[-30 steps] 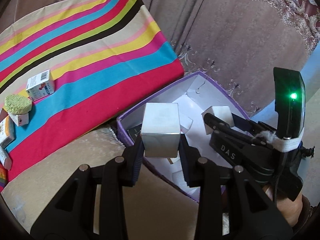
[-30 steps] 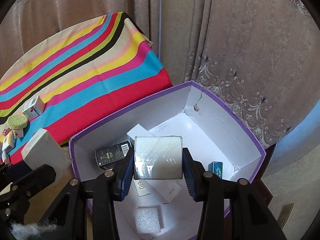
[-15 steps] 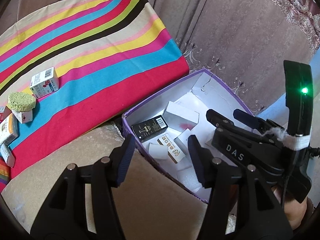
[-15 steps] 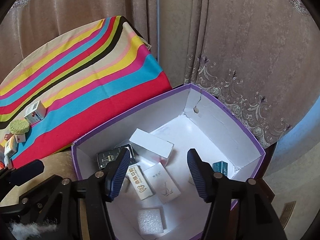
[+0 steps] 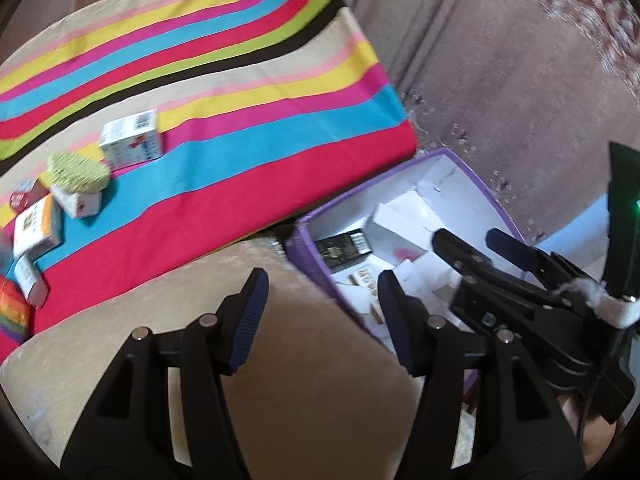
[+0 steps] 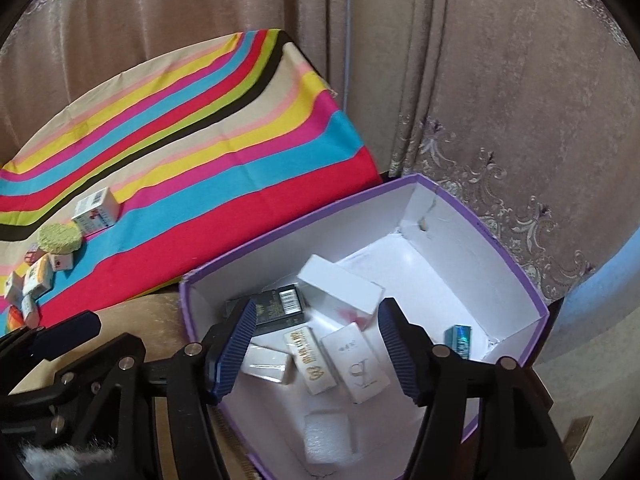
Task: Organize objects
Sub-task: 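Move both grippers back over the remaining boxes on the cloth, then grasp the white music box with the left gripper while the right gripper grasps the green sponge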
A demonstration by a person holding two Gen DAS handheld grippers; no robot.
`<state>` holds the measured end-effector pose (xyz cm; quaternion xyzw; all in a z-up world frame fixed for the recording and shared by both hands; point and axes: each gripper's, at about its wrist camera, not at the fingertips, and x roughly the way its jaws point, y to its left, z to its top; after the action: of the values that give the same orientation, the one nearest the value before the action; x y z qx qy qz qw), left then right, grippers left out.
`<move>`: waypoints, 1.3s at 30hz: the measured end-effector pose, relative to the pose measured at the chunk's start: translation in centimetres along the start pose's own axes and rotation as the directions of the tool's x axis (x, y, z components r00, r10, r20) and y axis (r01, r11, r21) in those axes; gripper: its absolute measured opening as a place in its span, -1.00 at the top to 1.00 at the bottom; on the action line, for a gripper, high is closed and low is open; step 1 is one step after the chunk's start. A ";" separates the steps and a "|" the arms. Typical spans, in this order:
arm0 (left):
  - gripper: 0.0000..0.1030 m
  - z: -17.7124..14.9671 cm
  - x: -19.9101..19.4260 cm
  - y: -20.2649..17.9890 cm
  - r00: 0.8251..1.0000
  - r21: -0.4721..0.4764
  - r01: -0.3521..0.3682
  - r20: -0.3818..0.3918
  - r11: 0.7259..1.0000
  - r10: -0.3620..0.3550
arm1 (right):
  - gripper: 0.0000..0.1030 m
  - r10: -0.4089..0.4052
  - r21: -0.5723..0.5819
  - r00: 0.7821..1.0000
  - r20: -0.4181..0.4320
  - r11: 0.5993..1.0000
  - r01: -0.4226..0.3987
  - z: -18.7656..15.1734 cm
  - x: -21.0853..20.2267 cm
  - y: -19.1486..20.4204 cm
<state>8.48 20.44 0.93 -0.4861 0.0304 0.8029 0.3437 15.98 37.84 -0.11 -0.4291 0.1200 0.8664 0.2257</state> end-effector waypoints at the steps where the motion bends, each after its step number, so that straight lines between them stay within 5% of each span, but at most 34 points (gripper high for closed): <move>1: -0.20 0.0 -0.2 0.6 1.000 -0.014 -0.002 0.001 1.000 0.002 | -0.28 0.005 -0.005 1.000 0.001 1.000 -0.005 0.0 -0.1 0.3; 14: -0.25 -1.2 -5.0 12.0 0.992 -0.281 -0.102 0.044 0.954 0.119 | -0.38 0.097 -0.161 0.995 -0.034 0.982 -0.102 -1.2 -0.4 7.2; 22: -0.28 -2.9 -9.2 21.7 0.964 -0.474 -0.196 0.066 0.858 0.257 | -0.38 0.100 -0.247 0.994 -0.047 0.963 -0.109 -1.5 0.0 10.4; 32: -0.44 -1.5 -9.4 29.2 0.935 -0.540 -0.304 -0.008 0.785 0.356 | -0.38 0.167 -0.359 0.985 -0.044 0.917 -0.172 -0.7 -0.2 15.8; 39: -0.44 0.0 -6.9 32.8 0.932 -0.605 -0.325 -0.072 0.727 0.356 | -0.43 0.325 -0.330 0.941 -0.095 0.882 -0.337 2.2 0.3 19.5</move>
<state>-8.54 -8.14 -2.92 -0.5364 -0.1488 0.8306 0.0169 4.68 21.81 1.25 -0.4507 0.0434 0.8916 -0.0057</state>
